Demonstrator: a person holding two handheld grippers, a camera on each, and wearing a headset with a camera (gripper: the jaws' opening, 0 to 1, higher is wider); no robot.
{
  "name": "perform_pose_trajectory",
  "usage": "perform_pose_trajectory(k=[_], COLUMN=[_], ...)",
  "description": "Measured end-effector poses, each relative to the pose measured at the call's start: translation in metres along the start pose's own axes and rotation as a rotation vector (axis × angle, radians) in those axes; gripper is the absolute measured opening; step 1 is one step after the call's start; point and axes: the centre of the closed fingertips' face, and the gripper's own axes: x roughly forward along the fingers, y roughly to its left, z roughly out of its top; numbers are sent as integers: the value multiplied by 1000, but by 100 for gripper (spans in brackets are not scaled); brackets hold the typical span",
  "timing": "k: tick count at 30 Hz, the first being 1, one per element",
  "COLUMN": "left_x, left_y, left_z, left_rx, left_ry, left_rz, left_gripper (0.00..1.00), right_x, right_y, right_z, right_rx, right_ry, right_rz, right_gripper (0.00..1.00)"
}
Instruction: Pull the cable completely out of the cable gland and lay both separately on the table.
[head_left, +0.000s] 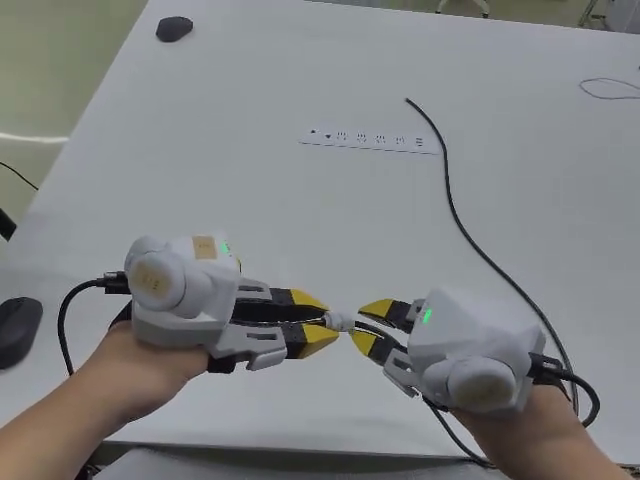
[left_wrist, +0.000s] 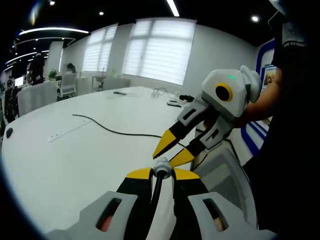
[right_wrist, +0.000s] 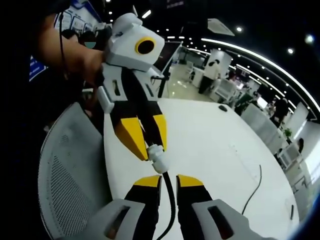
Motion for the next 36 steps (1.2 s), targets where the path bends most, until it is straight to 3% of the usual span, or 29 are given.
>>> perform_pose_trajectory(k=[3, 14, 22, 36], left_x=[0, -1, -2, -4], left_y=[0, 2, 5, 8], left_z=[1, 6, 11, 12], left_rx=[2, 19, 27, 39], left_ry=[-1, -10, -18, -25], left_rz=[0, -9, -5, -1], left_gripper=[15, 15, 15, 15], right_x=[0, -1, -2, -6], right_y=[0, -6, -16, -37], right_z=[0, -3, -14, -57], right_rx=[10, 79, 223, 531], right_ry=[-2, -16, -27, 3], right_rz=[6, -25, -45, -103], right_gripper=[2, 0, 0, 0])
